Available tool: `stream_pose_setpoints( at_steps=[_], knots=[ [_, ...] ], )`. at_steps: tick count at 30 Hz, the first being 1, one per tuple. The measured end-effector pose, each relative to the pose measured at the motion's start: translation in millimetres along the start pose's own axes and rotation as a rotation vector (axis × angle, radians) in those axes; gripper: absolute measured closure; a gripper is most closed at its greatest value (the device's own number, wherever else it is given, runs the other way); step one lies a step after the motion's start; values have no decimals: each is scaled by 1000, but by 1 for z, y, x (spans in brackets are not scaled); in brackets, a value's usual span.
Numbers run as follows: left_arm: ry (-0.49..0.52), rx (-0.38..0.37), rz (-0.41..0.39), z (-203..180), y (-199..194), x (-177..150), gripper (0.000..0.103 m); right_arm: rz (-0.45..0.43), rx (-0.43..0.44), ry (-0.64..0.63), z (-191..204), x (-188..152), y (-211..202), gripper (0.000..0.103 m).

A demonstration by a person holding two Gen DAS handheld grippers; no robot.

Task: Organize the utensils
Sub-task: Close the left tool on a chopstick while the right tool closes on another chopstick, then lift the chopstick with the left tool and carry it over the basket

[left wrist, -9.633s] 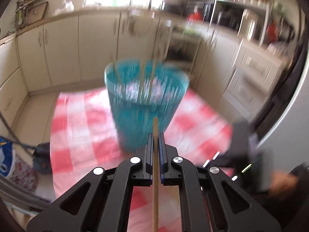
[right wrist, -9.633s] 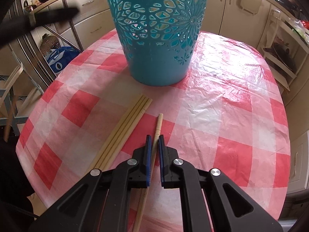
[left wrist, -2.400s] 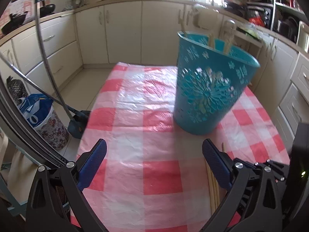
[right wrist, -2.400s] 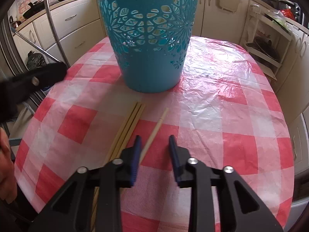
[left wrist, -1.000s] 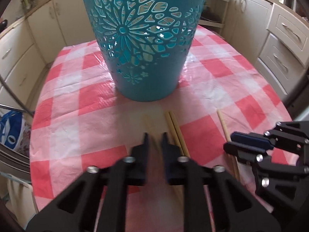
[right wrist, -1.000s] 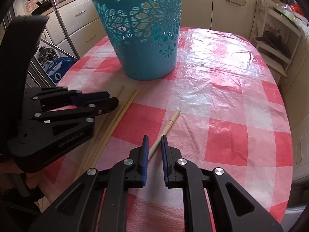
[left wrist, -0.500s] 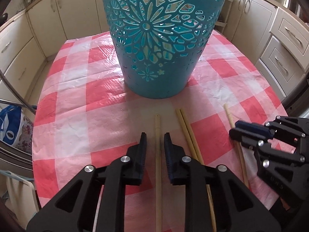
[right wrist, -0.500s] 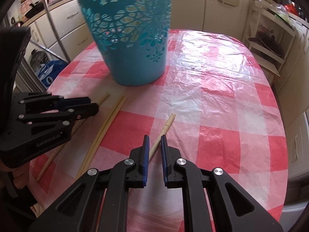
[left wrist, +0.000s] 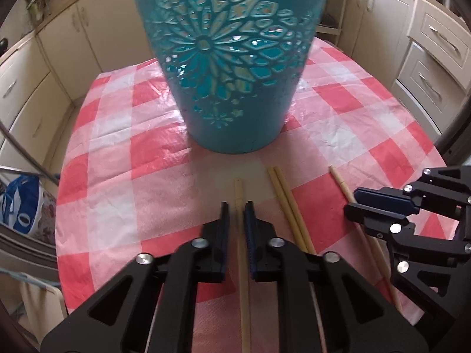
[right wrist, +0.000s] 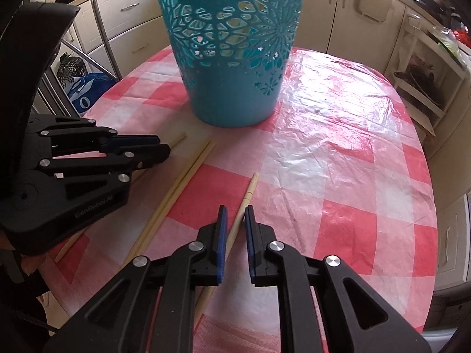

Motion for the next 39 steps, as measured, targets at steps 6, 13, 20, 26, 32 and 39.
stream_pose_setpoints(
  at_steps=[6,13,20,26,32,39],
  knots=[
    [8,0,-2,1,-2,1,98,9,17,-2,2,0,0,94],
    [-2,2,-10,3,-3,0,98,4,1,-1,2,0,-1,94],
    [3,-3,-51,4,-14,0,98,0,-10,13,0,-1,-3,96],
    [4,-32,-104,4,-31,3,98,-3,-18,12,1,-2,-3,96],
    [-24,-71,-152,9,-46,8,98,-13,-48,-22,6,-3,-3,96],
    [-55,-121,-215,15,-62,16,98,-15,-6,17,5,-3,-3,97]
  ],
)
Point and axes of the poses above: each gripper's, at about its wrist camera, not at the fingertips, and y roughly the way its jaws point, z to its left, x to its top, the point moved 7 cm from there along y, roughly the way its jaws point, and after that the axes turned 10 degrees about x, right-handed, at the moved point
